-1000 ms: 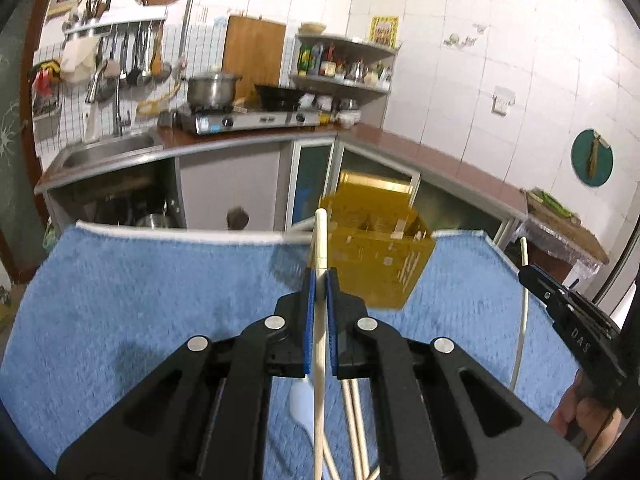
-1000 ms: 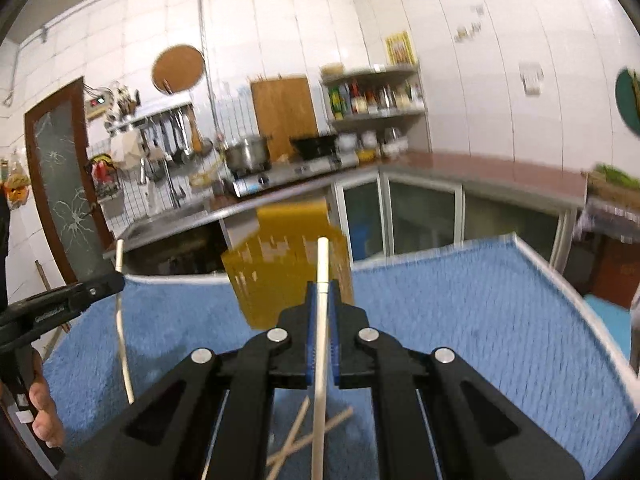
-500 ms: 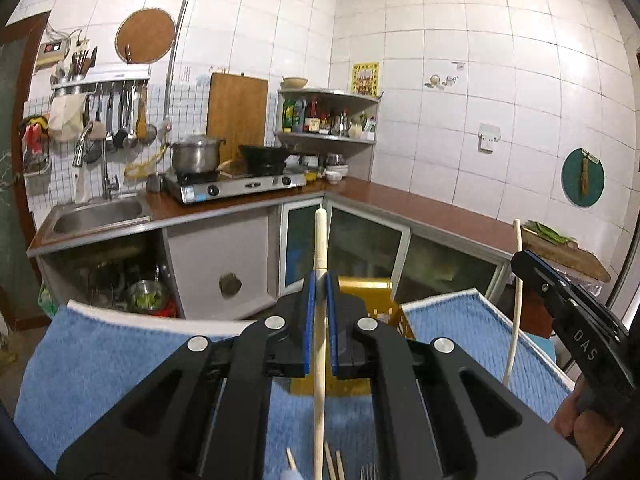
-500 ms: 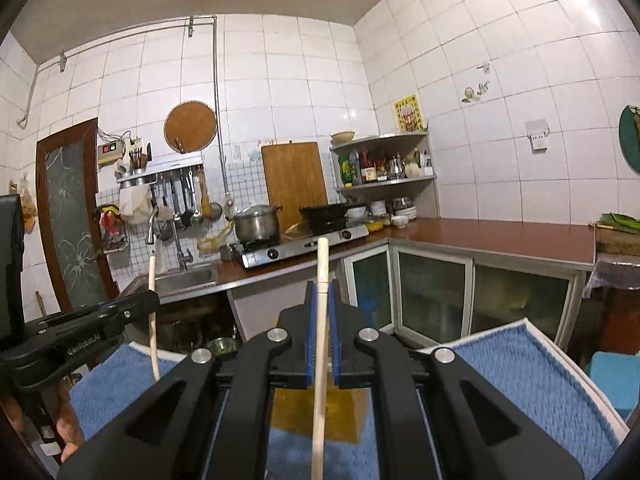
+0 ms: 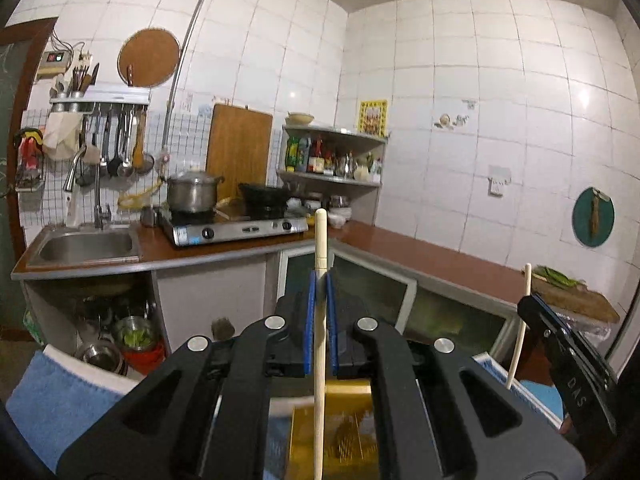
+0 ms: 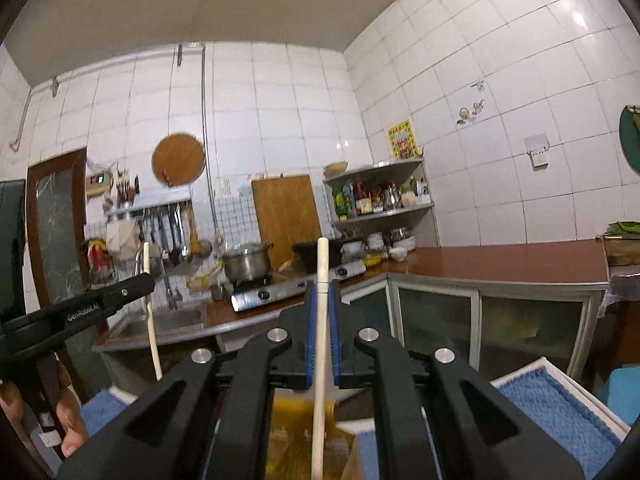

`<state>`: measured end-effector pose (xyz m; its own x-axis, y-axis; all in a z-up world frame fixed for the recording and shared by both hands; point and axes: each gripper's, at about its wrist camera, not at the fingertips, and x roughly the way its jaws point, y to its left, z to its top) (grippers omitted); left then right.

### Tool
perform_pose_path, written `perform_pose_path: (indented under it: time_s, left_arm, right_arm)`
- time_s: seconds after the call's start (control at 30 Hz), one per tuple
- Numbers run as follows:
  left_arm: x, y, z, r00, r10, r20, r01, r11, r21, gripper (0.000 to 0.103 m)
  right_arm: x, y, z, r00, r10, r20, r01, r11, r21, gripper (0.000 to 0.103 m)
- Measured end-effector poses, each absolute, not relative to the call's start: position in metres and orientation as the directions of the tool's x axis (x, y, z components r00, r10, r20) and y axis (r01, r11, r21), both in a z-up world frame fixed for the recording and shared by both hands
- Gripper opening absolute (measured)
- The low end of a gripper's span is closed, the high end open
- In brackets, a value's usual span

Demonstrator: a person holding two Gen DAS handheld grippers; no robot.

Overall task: Organize utensils
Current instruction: 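Raise both held chopsticks and lower them into the yellow caddy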

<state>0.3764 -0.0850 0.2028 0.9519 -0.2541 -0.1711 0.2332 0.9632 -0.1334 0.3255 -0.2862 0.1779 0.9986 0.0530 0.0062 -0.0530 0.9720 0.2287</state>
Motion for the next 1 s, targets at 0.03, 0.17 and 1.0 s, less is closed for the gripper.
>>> perform_pose_path:
  time_s: [0.03,0.17,1.0]
  left_arm:
    - [0.381,-0.086,0.204,0.953,-0.257,-0.162,0.236,0.962,-0.140,0.004]
    - [0.395,-0.094,0.197,0.957,-0.257,-0.134,0.238,0.960,-0.145,0.004]
    - [0.428,-0.096,0.087,0.930,-0.226,-0.290,0.213,0.974,-0.077,0.004]
  right_arm:
    - [0.330,-0.287,0.179,0.999,0.048,0.015,-0.050,0.971,0.232,0.006]
    - [0.345,-0.288,0.176,0.996,0.019,0.082,-0.039,0.968,0.246,0.006]
    - [0.372,-0.264,0.086,0.998,0.046,-0.046,-0.038,0.987,0.153,0.006]
